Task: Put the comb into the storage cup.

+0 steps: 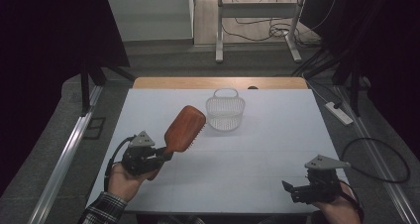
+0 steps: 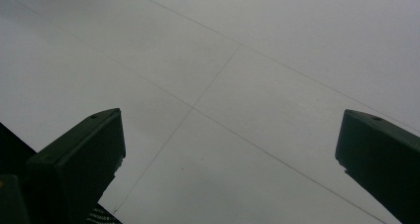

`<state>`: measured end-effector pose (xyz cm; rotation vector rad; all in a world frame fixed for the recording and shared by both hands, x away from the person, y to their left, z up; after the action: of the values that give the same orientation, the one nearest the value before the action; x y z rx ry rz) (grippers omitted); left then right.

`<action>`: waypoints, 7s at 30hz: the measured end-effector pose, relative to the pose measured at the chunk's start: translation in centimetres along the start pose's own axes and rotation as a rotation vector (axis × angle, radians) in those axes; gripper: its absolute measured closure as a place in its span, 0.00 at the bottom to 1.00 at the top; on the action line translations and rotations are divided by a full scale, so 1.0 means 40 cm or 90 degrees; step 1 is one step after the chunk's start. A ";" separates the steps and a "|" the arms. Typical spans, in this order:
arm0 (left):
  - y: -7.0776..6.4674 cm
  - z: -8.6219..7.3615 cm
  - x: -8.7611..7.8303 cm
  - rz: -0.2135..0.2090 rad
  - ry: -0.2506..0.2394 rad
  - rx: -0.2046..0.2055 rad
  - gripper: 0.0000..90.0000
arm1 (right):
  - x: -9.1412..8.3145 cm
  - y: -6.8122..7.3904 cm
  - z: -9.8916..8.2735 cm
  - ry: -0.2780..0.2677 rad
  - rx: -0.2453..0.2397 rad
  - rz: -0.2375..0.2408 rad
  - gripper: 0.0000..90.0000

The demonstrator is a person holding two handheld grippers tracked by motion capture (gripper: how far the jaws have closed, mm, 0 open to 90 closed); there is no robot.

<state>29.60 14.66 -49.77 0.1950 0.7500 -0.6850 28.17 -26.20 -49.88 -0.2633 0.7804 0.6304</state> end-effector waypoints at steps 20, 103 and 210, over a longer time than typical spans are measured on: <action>-0.057 0.003 0.005 -0.048 -0.013 0.012 0.81 | 0.007 0.036 0.097 -0.102 0.022 0.117 0.00; -0.147 0.073 0.052 -0.147 -0.039 0.059 0.81 | 0.179 0.255 0.386 -0.076 0.055 0.323 0.00; -0.047 0.001 0.029 -0.064 -0.035 0.011 0.01 | 0.147 0.205 0.454 -0.173 0.147 0.385 0.62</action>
<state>29.02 12.62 -50.39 0.1539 0.7055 -0.7893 36.67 -9.17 -41.56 0.2809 0.6593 1.1083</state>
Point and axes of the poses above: each handheld gripper's, and its own axes: x roughly forward along the jaws, z roughly out of its top, y roughly to its left, the point moved 8 cm from there along x, roughly forward along the jaws, and after that the axes turned 4 degrees about z, right-handed, at the moved point
